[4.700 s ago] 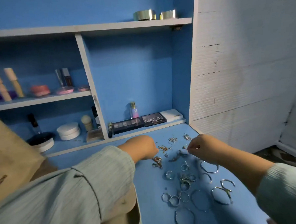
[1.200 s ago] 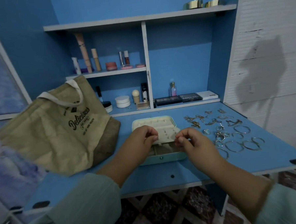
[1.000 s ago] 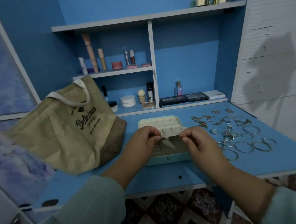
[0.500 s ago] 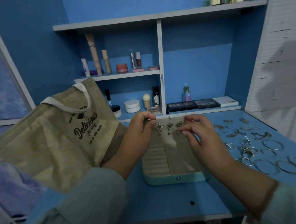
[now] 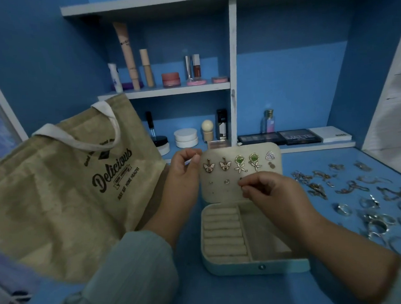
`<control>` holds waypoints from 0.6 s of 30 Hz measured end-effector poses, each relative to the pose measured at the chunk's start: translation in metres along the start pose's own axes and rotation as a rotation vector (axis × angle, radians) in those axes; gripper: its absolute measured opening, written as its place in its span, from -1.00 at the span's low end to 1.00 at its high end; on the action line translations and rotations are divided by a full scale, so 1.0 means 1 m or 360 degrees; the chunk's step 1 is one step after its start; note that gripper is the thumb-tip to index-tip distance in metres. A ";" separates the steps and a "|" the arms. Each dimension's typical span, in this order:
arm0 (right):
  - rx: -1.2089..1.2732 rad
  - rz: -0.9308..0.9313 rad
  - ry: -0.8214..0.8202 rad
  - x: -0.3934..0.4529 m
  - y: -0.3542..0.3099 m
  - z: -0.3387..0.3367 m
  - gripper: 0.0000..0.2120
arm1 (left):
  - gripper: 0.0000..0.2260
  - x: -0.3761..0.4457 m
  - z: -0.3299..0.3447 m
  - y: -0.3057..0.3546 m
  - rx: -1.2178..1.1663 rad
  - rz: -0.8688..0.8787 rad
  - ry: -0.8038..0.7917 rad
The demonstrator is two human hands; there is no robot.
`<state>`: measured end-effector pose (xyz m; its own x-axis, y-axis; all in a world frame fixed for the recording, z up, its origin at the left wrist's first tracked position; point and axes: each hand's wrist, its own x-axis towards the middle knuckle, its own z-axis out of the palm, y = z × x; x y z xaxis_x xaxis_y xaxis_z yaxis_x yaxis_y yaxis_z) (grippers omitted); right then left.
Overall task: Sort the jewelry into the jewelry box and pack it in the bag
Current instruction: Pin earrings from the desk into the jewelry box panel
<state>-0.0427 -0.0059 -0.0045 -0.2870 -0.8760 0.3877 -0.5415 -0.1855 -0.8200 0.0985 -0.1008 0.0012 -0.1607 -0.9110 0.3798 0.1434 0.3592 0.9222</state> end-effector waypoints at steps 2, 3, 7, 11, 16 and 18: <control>0.0035 0.0070 -0.0048 0.001 -0.005 0.001 -0.83 | -0.88 0.000 -0.001 -0.005 -0.0112 -0.0090 0.0008; 0.0048 0.0101 -0.0066 0.002 -0.007 0.001 -0.82 | -0.88 -0.001 -0.002 -0.007 -0.0167 -0.0135 0.0005; 0.0069 0.0200 -0.0101 0.005 -0.013 0.003 -0.79 | -0.90 -0.004 -0.007 -0.013 -0.0215 -0.0277 -0.0025; 0.0182 0.0342 -0.0079 0.007 -0.015 0.009 -0.77 | -0.89 -0.004 -0.010 -0.019 -0.0149 -0.0361 -0.0025; 0.0379 0.0517 -0.0124 0.009 -0.021 0.019 -0.83 | -0.88 -0.007 -0.013 -0.018 -0.0118 -0.0463 -0.0127; 0.0389 0.0529 -0.0148 0.009 -0.024 0.025 -0.83 | -0.87 -0.007 -0.015 -0.018 -0.0096 -0.0492 -0.0165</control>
<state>-0.0131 -0.0206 0.0082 -0.3356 -0.9404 0.0546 -0.2249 0.0237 -0.9741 0.1116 -0.1037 -0.0190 -0.3040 -0.9483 0.0907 0.1290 0.0533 0.9902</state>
